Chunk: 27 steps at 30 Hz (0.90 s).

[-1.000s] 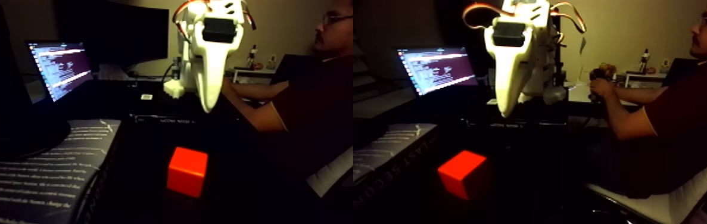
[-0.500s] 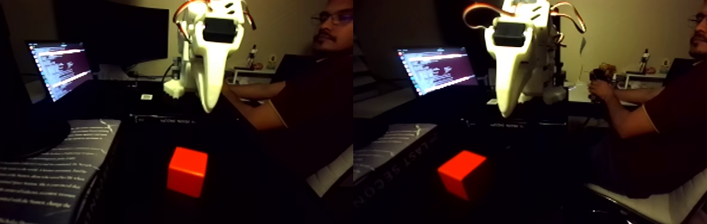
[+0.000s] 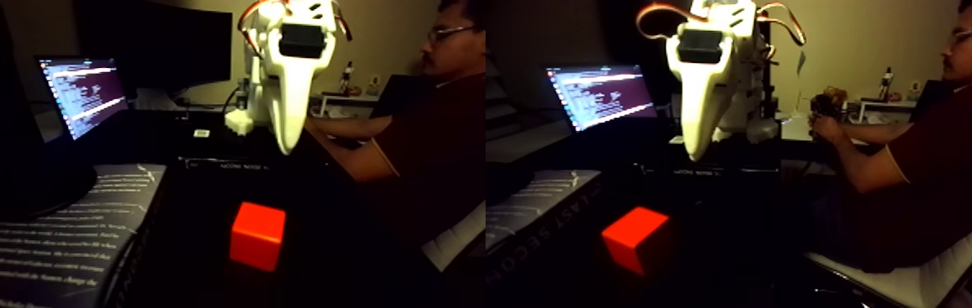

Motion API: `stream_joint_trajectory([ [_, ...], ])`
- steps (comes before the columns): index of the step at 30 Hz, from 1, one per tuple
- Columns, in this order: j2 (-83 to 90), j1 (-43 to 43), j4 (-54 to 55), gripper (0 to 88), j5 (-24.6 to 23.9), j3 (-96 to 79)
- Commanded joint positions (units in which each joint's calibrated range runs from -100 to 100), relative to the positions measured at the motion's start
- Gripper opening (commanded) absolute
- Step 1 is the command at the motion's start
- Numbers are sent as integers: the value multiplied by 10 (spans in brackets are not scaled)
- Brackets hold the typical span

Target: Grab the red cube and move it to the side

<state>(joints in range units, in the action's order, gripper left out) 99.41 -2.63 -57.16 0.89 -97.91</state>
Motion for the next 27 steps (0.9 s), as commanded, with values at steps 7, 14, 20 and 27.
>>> stream_joint_trajectory([
  [7,1,-4,-1,7,1,3],
  [14,-3,-4,2,7,2,5],
  [20,-55,-4,7,8,16,34],
  [27,-148,0,7,8,33,115],
])
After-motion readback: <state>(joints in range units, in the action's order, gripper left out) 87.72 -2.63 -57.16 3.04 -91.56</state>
